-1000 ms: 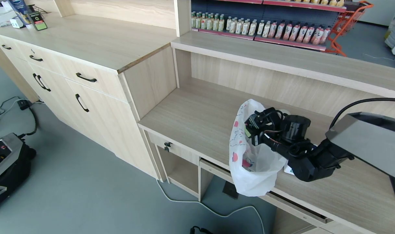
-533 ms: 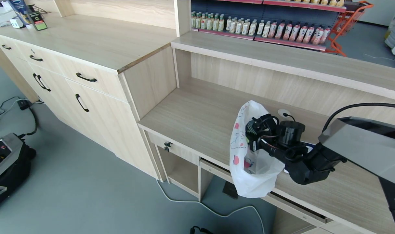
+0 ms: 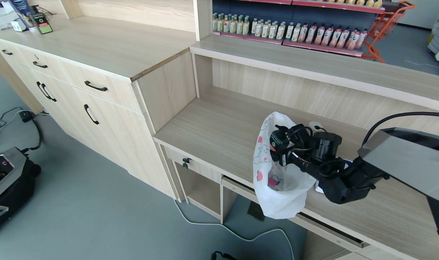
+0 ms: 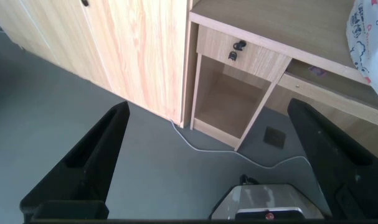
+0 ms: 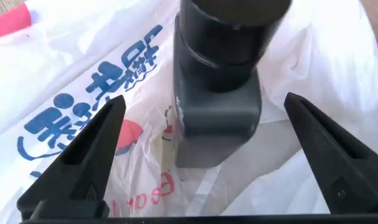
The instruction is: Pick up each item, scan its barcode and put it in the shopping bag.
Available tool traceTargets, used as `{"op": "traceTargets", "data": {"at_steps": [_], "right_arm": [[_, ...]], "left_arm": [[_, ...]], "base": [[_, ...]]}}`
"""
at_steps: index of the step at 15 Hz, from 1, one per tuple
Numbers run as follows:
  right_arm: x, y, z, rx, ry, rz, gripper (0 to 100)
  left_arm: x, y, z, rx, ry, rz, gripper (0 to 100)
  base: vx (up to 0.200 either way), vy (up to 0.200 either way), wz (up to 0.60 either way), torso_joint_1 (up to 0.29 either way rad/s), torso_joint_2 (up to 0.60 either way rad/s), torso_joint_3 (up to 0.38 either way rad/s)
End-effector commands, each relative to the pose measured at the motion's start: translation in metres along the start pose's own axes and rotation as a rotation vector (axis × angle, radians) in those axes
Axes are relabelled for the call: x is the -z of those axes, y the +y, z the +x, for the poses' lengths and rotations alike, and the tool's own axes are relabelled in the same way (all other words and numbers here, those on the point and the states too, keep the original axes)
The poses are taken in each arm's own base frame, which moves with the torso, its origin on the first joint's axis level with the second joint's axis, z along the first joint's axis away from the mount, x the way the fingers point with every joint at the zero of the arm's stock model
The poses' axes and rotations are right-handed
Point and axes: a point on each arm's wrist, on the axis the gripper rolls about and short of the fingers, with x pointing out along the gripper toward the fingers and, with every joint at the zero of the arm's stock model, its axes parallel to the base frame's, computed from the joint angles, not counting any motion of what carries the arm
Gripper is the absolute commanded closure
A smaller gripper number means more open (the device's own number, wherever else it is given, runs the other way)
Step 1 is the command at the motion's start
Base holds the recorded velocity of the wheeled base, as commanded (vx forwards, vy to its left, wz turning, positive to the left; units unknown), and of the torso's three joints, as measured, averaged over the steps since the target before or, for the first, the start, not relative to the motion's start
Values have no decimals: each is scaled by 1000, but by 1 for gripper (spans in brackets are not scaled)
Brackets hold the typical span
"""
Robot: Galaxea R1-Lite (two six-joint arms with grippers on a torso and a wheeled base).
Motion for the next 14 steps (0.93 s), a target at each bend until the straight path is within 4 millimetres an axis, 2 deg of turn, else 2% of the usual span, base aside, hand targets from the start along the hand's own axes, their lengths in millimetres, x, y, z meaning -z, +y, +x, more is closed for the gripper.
{"op": "traceTargets", "data": {"at_steps": [1, 3, 4, 7, 8, 10, 12, 14], "right_arm": [[-37, -10, -16, 22, -72, -16, 0], [-60, -14, -34, 31, -101, -41, 0], [-72, -15, -60, 30, -70, -78, 0], [-90, -13, -143, 44, -52, -122, 0], [-99, -17, -164, 71, -68, -120, 0], [-113, -39, -191, 185, -51, -132, 0], [-111, -70, -215, 382, 75, -178, 0], [-107, -93, -242, 555, 169, -161, 0]], "left_arm": [[0, 0, 0, 0, 0, -1, 0], [0, 0, 0, 0, 0, -1, 0], [0, 0, 0, 0, 0, -1, 0], [0, 0, 0, 0, 0, -1, 0], [0, 0, 0, 0, 0, -1, 0], [0, 0, 0, 0, 0, -1, 0], [0, 0, 0, 0, 0, 1, 0], [0, 0, 0, 0, 0, 1, 0]], "base": [[0, 0, 0, 0, 0, 0], [0, 0, 0, 0, 0, 0], [0, 0, 0, 0, 0, 0], [0, 0, 0, 0, 0, 0], [0, 0, 0, 0, 0, 0], [0, 0, 0, 0, 0, 0], [0, 0, -600, 5, 2, 5], [0, 0, -600, 2, 2, 0]]}}
